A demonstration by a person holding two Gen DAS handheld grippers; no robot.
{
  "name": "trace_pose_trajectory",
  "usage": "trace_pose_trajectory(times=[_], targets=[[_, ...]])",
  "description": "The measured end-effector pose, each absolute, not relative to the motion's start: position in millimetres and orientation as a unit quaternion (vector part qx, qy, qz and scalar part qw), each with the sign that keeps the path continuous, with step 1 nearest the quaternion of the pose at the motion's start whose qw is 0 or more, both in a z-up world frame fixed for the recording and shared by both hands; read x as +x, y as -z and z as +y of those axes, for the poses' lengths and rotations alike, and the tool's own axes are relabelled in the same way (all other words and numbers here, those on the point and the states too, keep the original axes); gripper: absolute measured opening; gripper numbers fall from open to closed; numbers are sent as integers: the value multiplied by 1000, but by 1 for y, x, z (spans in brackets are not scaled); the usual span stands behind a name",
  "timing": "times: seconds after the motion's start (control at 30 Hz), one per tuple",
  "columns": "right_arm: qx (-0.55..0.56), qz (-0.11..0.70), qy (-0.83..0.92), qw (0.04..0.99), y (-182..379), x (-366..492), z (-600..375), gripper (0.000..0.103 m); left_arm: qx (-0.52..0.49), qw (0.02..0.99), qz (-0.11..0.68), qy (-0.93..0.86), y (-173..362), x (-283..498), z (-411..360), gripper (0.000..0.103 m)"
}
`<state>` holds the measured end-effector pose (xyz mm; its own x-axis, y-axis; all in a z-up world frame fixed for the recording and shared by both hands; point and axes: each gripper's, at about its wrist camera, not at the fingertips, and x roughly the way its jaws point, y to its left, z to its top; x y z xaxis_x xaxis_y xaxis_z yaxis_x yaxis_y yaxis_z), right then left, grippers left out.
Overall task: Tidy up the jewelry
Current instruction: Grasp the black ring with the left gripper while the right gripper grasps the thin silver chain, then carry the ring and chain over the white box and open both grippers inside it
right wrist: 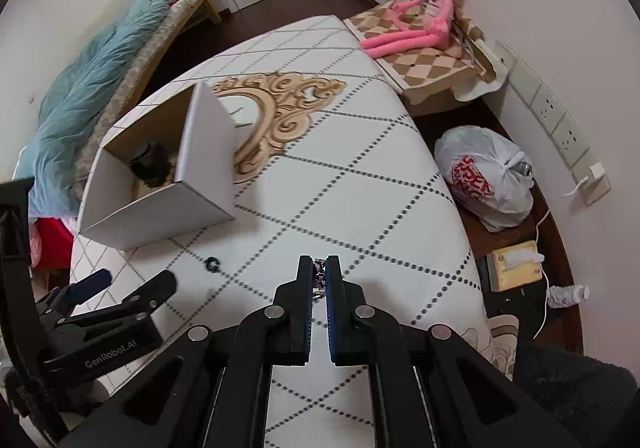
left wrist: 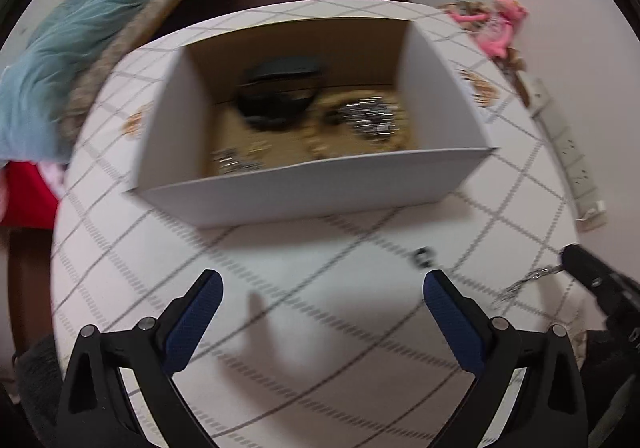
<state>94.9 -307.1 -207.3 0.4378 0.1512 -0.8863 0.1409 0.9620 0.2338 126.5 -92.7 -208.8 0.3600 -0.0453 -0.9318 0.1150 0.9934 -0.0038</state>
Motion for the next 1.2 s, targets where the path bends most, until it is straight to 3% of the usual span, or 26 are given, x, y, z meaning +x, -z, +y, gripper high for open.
trace_pose_trajectory(times=[0.27,0.4,0.47,0.57,0.83,1.2], targets=[[151,535,13,831,218,98,-322,6,58,821,562,77,222,134,-124,54],[152,537,17,830,219,99,-325,6,58,826,553,90,222,135,-129,39],[150,537,18,830,220,98,-323,6,61,828,550,95,222,135,-131,23],[150,538,17,829,220,98,-322,6,67,829,545,105,222,136,-136,10],[152,523,-3,839,196,95,-314,6,43,834,537,120,207,128,-124,10],[162,466,-81,866,108,103,-289,6,-3,859,491,144,111,126,-69,10]])
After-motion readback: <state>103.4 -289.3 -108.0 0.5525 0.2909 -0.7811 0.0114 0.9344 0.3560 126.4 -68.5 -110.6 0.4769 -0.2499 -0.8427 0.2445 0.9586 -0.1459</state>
